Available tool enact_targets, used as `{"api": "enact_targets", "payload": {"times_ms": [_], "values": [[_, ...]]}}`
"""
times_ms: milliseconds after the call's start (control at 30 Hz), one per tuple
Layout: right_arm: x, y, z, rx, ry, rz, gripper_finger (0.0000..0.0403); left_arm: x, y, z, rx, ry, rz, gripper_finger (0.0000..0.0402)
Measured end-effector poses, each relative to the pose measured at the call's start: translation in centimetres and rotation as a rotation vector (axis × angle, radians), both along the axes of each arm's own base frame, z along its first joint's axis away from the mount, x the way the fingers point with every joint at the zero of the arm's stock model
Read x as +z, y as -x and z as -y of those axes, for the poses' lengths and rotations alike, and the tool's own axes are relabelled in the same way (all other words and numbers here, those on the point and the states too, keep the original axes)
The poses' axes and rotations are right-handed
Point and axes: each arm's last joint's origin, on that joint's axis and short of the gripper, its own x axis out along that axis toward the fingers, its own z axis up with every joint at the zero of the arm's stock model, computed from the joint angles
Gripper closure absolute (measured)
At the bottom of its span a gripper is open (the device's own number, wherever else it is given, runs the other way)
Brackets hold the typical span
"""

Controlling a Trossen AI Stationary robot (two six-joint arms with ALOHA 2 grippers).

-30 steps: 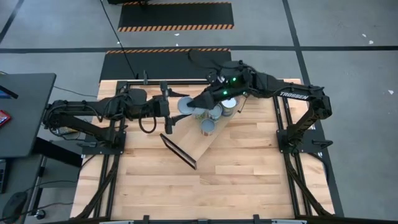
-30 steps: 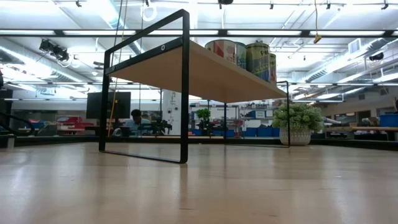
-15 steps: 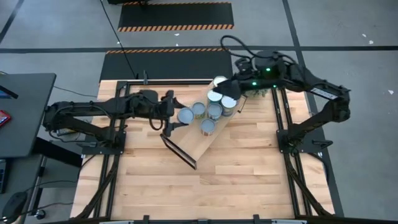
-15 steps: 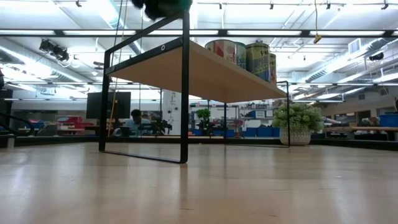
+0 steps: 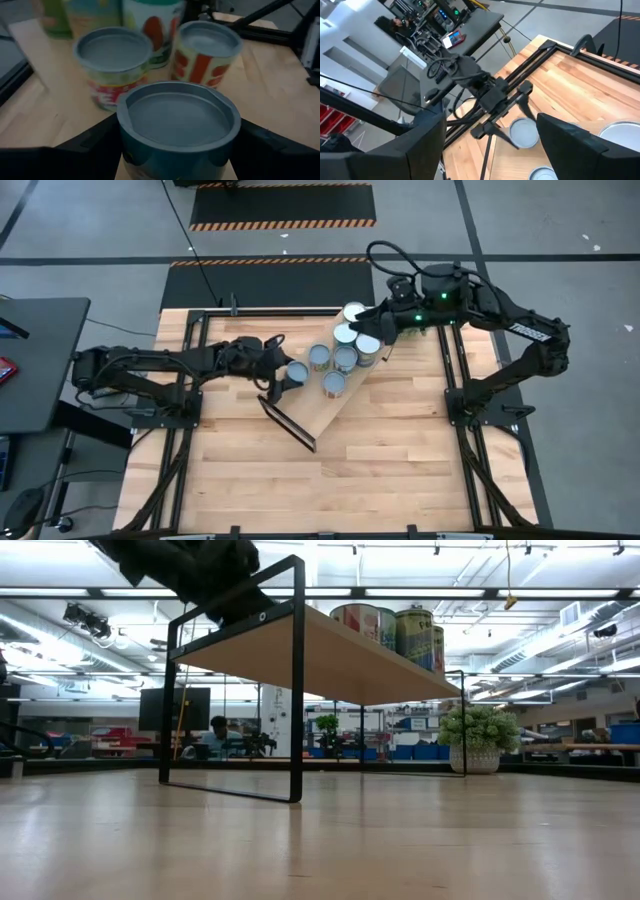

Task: Pick and place cans onto a shelf
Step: Put the canned tuna on the shelf

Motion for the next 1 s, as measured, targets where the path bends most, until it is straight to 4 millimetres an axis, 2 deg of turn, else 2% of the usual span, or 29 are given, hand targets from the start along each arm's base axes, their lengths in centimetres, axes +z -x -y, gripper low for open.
{"api": "enact_targets", "payload": {"times_ms": [167, 567, 1000], "values": [[-0.1, -0.2, 0.0, 0.002, -0.001, -0.004, 0.0088, -1.0, -0.7, -0.6, 0.009, 0.039, -0.02, 0.0108], [-0.1, -0.3, -0.2, 0.01, -0.004, -0.002, 0.0088, -2.3, -2.3, -0.8, 0.007, 0.015, -0.008, 0.0108], [0.1, -0.3, -0.1, -0.012, 0.012, 0.013, 0.0088, -1.8, -2.5, -0.8, 0.019, -0.015, 0.044, 0.0108]]}}
